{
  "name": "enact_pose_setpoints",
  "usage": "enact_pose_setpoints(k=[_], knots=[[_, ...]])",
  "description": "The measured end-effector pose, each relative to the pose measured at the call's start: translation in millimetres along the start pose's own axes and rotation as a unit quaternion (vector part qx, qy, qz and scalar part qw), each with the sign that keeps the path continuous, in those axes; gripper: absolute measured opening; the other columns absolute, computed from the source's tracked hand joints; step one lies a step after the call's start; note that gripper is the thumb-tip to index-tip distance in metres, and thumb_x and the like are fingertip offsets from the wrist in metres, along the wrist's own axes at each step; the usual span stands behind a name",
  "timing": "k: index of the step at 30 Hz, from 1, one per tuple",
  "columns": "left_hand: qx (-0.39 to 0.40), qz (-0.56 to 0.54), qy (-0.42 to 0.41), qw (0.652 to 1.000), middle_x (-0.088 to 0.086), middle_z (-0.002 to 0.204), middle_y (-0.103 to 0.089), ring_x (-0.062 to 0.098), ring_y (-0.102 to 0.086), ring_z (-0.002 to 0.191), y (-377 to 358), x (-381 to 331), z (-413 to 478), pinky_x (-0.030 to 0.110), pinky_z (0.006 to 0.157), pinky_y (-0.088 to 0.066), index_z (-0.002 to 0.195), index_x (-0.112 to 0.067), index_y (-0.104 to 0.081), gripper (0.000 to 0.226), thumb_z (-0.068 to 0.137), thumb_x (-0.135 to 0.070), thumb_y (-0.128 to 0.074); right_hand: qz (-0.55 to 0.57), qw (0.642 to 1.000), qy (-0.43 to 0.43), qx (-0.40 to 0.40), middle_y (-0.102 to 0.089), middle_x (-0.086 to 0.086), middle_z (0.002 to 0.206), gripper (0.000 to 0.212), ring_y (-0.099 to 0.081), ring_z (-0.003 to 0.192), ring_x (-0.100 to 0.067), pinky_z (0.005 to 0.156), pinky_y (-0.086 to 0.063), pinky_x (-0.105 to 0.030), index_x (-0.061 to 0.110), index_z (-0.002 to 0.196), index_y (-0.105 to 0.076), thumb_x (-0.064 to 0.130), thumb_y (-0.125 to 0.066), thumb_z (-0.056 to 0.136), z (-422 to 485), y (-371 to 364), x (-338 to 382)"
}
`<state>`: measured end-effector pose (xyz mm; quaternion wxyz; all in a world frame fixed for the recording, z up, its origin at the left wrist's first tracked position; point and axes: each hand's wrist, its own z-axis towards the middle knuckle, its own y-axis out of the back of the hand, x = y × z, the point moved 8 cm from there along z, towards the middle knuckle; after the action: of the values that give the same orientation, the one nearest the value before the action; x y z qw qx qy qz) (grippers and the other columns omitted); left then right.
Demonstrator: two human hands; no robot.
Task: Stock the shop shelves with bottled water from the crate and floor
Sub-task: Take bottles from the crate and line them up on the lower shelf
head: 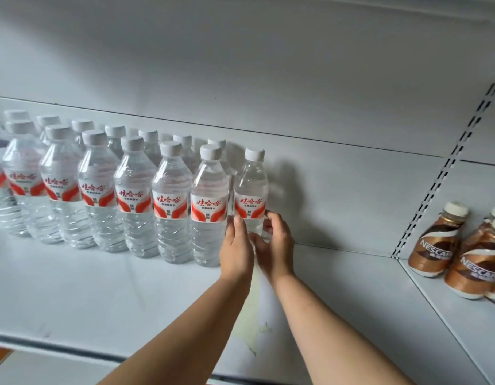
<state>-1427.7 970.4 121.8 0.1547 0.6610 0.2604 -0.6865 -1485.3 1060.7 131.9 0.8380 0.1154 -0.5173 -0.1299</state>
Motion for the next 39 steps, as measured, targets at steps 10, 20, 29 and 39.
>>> enact_pose_setpoints(k=[10,20,29,39], knots=[[-0.028,0.044,0.018,0.998,0.010,0.144,-0.042,0.024,-0.037,0.134,-8,3,14,0.043,0.114,-0.027,0.142,-0.019,-0.036,0.050,0.098,-0.040,-0.024,0.010,0.999,0.002,0.030,-0.061,-0.003,0.108,0.040,-0.057,0.096,-0.016,0.086,-0.046,-0.022,0.012,0.117,-0.055,0.010,-0.068,0.079,10,-11,4],[0.000,-0.006,0.060,0.998,0.008,0.143,-0.043,0.020,-0.039,0.132,-5,8,12,0.034,0.113,-0.027,0.138,-0.013,-0.042,0.052,0.100,-0.041,-0.021,0.001,0.997,-0.005,0.078,-0.066,0.000,0.103,0.047,-0.061,0.090,-0.011,0.084,-0.046,-0.014,0.013,0.115,-0.055,0.020,-0.069,0.071,27,-16,-5],[0.028,0.084,0.102,0.991,0.002,0.150,-0.033,0.018,-0.027,0.140,1,-61,-25,0.035,0.117,-0.019,0.143,-0.014,-0.034,0.046,0.101,-0.031,-0.025,-0.100,0.979,-0.139,0.115,-0.057,-0.010,0.130,0.048,-0.054,0.120,-0.022,0.100,-0.040,-0.024,0.011,0.131,-0.051,0.007,-0.064,0.085,19,53,34],[0.172,0.249,0.117,0.946,0.011,0.137,-0.050,0.027,-0.045,0.128,-18,-247,-134,0.033,0.108,-0.033,0.132,-0.009,-0.048,0.037,0.097,-0.017,-0.041,-0.100,0.962,-0.255,0.017,-0.061,-0.009,0.124,0.032,-0.058,0.111,-0.021,0.085,-0.037,-0.014,0.008,0.124,-0.057,0.009,-0.055,0.091,-43,197,225]])
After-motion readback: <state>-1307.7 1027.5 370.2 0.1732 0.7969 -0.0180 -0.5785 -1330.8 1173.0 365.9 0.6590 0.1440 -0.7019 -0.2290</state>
